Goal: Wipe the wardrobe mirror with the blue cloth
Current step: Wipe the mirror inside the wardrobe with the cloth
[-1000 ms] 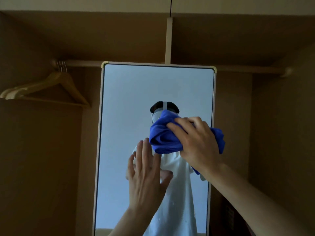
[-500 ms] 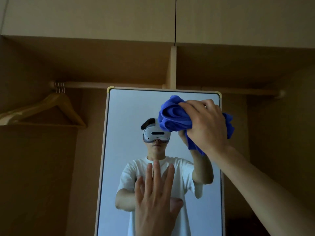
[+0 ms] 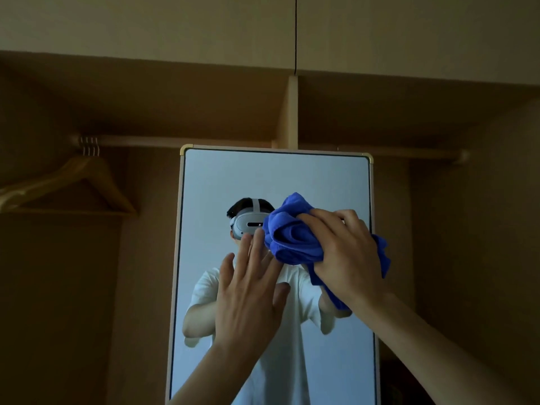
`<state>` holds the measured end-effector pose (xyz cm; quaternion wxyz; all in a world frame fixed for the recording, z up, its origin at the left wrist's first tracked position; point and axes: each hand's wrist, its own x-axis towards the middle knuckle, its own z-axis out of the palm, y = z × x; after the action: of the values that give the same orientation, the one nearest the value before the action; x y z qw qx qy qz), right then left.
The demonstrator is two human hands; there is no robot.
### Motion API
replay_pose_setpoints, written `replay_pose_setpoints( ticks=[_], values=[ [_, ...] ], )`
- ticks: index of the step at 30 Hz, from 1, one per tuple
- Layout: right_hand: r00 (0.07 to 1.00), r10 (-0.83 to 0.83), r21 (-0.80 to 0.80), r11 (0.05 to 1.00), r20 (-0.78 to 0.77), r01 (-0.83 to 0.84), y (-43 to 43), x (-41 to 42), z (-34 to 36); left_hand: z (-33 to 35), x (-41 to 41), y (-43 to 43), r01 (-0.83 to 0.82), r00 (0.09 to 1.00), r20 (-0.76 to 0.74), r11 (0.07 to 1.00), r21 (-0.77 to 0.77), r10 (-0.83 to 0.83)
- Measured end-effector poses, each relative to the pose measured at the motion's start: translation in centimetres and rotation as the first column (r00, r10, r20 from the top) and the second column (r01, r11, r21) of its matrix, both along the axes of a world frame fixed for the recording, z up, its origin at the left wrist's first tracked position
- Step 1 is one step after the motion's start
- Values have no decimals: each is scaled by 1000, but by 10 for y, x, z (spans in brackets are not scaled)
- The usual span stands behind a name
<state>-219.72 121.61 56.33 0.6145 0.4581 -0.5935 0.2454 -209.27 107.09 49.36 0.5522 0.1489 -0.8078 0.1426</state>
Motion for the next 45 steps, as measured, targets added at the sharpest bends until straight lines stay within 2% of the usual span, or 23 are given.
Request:
replay_pose_setpoints(
  ticks=[6, 11, 14, 23, 28, 34, 37, 42, 45],
  values=[
    [993, -94, 3, 996, -78, 94, 0, -3, 47, -3, -2, -4, -2, 1000, 24, 1000, -4, 2],
    [994, -106, -38, 994, -12, 105, -5, -5, 90, -3, -2, -5, -31, 999, 45, 1000, 5, 31],
    [997, -79, -41, 996, 5, 79, -5, -1, 76, -1, 1, -4, -19, 998, 60, 1000, 17, 18],
    [1000, -6, 108, 994, -19, 8, -5, 3, 3, 2, 11, 4, 0, 994, 111, 999, 41, -4],
    [987, -111, 116, 985, -120, 125, -2, -1, 34, -1, 7, 3, -41, 986, 165, 999, 33, 35],
    [993, -111, -5, 994, -46, 111, -9, 5, 92, -4, 3, 1, -42, 989, 143, 998, 35, 37],
    [994, -102, 0, 995, -50, 102, -16, 15, 80, -5, 0, 1, -38, 991, 126, 998, 45, 32],
    [989, -73, 160, 983, -131, 94, -23, 25, 34, -4, -1, 6, -59, 992, 117, 997, 49, 53],
    [990, -55, 173, 982, -129, 77, -22, 24, 26, -7, -2, 9, -86, 988, 130, 995, 41, 80]
  ],
)
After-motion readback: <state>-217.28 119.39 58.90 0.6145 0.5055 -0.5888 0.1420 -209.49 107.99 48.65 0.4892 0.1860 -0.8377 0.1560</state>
